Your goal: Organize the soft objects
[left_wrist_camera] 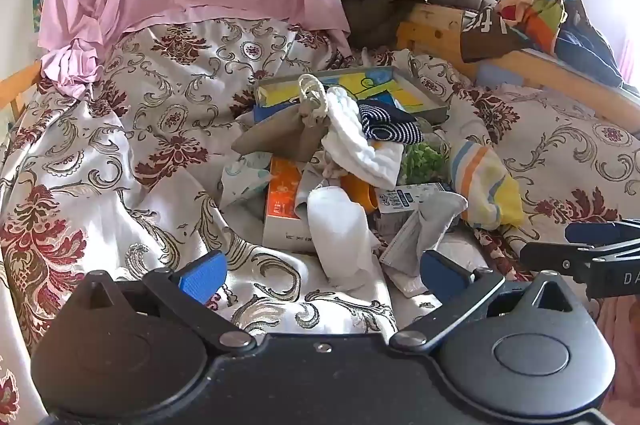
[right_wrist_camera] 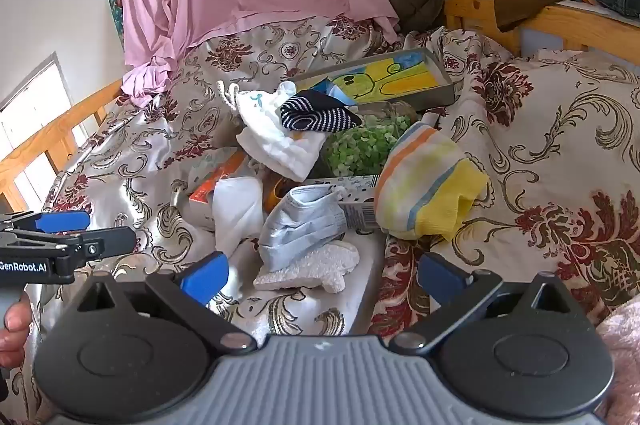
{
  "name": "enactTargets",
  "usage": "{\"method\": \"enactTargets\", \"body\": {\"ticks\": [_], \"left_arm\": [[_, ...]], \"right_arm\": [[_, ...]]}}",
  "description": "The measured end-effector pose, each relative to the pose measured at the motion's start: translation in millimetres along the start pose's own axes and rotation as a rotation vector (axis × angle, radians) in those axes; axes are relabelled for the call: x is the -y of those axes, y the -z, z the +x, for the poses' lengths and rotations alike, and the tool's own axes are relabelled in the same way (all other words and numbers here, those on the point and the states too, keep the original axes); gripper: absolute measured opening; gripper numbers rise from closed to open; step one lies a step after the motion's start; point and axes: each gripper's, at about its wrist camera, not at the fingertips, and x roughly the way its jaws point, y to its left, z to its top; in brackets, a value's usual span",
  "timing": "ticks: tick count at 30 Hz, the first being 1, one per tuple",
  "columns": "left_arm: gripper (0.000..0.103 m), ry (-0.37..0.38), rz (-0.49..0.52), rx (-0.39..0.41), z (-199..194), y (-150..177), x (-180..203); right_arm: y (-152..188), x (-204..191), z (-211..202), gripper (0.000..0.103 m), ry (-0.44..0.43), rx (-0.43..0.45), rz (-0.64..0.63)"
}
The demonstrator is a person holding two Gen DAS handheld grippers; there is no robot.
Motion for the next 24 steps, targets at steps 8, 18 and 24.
{"method": "enactTargets", "body": {"ticks": [8, 18, 24], "left_arm": [[0.102, 0.005, -0.010, -0.014, 1.4, 0.3, -0.5], [0.102, 0.006, -0.028, -0.012, 2.2, -0.3, -1.3], [0.102, 0.009, -0.038, -0.013, 1.6, 0.4, -2.5]], "right_arm": [[-0.2, 0.1, -0.1, 0.103, 0.000, 0.001, -0.001], [-0.4, 0.1, -0.1, 0.103, 0.001, -0.001, -0.001], [-0.3, 0.0, -0.2, 0.103, 0.001, 0.000, -0.001]]}}
